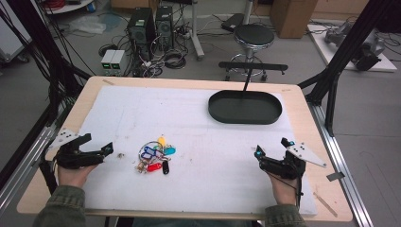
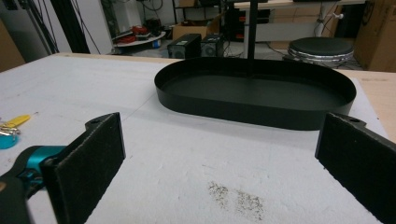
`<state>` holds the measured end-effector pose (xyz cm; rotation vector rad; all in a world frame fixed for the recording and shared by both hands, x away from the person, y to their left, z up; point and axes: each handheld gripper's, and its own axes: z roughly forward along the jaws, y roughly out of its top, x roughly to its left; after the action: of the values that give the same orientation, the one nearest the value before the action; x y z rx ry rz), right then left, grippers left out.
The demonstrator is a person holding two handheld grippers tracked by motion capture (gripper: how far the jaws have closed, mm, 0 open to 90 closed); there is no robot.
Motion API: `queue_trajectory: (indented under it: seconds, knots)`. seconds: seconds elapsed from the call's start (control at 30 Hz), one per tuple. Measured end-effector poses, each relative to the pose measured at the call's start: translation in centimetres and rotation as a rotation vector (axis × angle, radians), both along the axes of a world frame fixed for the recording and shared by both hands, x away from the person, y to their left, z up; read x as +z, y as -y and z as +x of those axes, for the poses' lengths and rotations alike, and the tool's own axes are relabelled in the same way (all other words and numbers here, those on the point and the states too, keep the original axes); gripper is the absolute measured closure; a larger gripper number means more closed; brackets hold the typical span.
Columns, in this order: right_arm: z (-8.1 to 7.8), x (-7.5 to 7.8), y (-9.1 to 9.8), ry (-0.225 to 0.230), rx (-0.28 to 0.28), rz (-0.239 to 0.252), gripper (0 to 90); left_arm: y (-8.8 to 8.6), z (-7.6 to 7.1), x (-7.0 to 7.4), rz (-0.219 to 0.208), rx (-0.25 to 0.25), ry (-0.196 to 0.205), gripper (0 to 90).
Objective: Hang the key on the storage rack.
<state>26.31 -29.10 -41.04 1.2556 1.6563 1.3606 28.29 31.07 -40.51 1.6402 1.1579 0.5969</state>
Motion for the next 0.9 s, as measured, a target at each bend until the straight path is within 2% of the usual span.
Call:
queue_trajectory:
  seconds: [0.3,0.47,0.77,0.87,0.9]
  knots:
    - [0.0,0.0,0.0,-0.001,-0.002,0.0,0.5,1.6,0.4,0.6,0.02,-0.038,-0.001,1.6]
    - [-0.1,0.0,-0.1,-0.003,0.0,-0.001,0.5,2.6,0.8,0.6,0.039,-0.07,-0.015,1.7]
    - [0.0,0.0,0.0,-0.001,-0.001,-0.001,0.5,4.3,1.2,0.8,0.042,-0.112,-0.027,1.6]
    - [0.0,0.0,0.0,-0.001,-0.001,0.0,0.5,4.9,1.4,0.9,0.052,-0.126,-0.031,1.6]
    - [0.0,0.0,0.0,-0.002,0.0,-0.002,0.5,5.4,1.5,1.0,0.067,-0.137,-0.031,1.6]
